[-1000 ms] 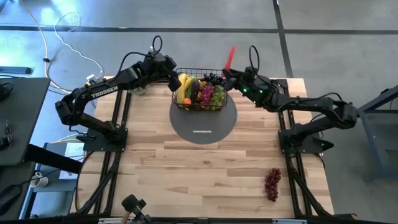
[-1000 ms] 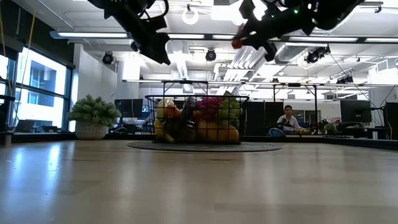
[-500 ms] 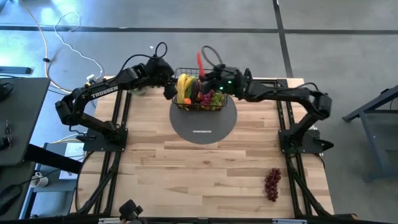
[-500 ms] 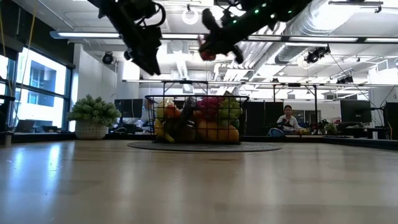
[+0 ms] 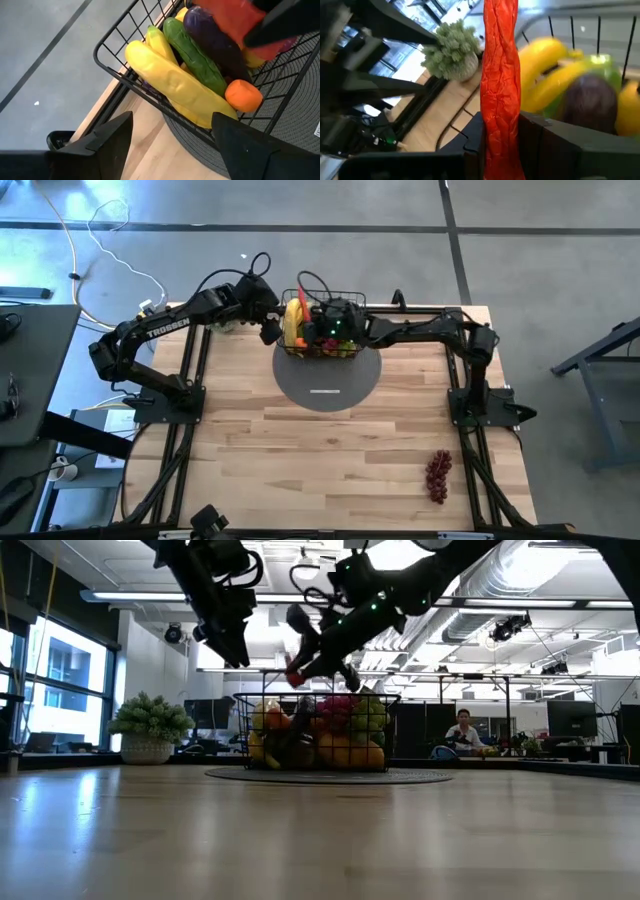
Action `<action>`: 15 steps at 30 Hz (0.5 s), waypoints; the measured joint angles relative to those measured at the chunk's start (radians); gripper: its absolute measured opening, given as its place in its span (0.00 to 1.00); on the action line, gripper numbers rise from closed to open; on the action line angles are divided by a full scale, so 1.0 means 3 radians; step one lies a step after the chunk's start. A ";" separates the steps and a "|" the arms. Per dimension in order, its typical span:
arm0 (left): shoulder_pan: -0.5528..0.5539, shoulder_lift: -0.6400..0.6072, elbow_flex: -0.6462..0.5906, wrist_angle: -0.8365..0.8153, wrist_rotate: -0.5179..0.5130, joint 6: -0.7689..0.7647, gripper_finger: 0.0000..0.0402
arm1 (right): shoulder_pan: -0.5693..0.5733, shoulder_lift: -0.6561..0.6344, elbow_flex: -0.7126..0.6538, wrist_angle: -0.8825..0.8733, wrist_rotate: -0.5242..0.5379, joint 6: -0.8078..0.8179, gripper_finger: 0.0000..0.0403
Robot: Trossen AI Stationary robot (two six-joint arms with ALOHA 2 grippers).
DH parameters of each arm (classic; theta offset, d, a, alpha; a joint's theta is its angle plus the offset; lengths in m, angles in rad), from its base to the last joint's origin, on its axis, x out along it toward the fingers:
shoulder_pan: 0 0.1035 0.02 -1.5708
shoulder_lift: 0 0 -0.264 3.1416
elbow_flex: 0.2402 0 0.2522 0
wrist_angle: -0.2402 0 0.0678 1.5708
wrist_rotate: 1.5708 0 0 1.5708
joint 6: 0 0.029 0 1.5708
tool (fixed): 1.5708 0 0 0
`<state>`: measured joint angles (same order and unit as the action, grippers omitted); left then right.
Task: Build produce basket
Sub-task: Put the carrot into the black wire basket
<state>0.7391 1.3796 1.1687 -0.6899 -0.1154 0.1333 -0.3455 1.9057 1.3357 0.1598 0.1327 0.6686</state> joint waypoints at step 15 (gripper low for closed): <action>-0.0001 0.0000 0.0000 -0.0004 0.0000 0.0000 0.65 | 0.0003 0.0182 0.0000 0.0010 -0.0020 0.0382 0.14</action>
<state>0.7387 1.3796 1.1687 -0.6910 -0.1154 0.1333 -0.3447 1.9602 1.3357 0.1628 0.1267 0.7831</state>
